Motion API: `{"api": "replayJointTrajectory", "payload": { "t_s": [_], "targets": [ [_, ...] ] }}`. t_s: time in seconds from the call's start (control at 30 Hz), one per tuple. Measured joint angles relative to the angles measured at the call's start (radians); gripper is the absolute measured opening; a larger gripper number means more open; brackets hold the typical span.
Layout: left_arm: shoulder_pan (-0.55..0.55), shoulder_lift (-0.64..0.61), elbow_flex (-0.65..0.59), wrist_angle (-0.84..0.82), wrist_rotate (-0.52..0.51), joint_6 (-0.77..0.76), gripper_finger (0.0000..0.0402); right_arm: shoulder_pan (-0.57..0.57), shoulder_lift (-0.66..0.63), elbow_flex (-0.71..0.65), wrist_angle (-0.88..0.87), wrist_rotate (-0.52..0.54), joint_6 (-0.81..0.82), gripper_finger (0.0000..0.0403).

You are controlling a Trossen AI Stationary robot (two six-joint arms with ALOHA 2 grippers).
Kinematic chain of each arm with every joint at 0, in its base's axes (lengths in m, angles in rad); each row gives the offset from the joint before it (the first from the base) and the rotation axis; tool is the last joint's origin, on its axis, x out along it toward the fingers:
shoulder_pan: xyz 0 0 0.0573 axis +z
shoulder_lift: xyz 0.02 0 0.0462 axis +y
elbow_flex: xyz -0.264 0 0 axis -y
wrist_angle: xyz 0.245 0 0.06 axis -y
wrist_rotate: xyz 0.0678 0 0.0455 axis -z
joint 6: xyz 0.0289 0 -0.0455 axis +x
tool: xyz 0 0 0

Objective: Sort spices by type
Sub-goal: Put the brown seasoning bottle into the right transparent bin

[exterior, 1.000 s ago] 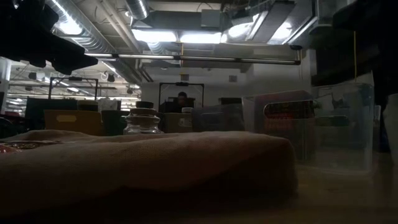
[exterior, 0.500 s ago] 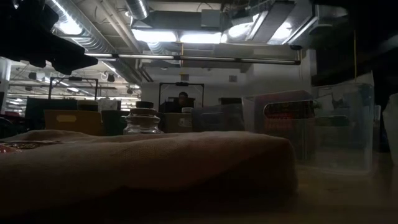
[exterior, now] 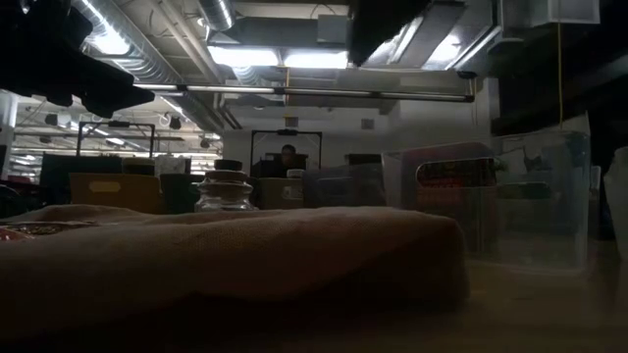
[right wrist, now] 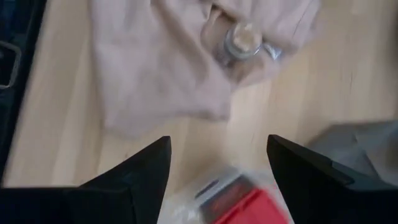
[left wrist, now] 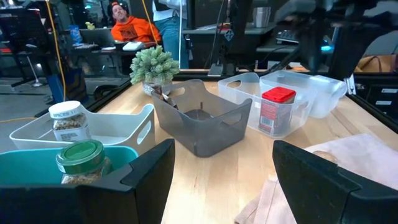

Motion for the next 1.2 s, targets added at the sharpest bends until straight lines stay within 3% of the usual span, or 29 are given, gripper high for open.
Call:
{"api": "replayJointTrajectory", "payload": {
  "t_s": [0.33,0.57,1.2],
  "targets": [
    [0.000,0.003,0.000,0.001,0.000,0.000,0.0255,-0.133,0.120,-0.006,0.296,-0.129,-0.248,0.0266],
    [0.000,0.003,0.000,0.000,0.000,0.000,0.0255,-0.171,0.207,-0.006,0.396,-0.242,-0.275,0.0266],
    [0.000,0.003,0.000,0.001,0.000,0.000,0.0255,-0.182,0.294,-0.008,0.439,-0.213,-0.310,0.0266]
  ]
}}
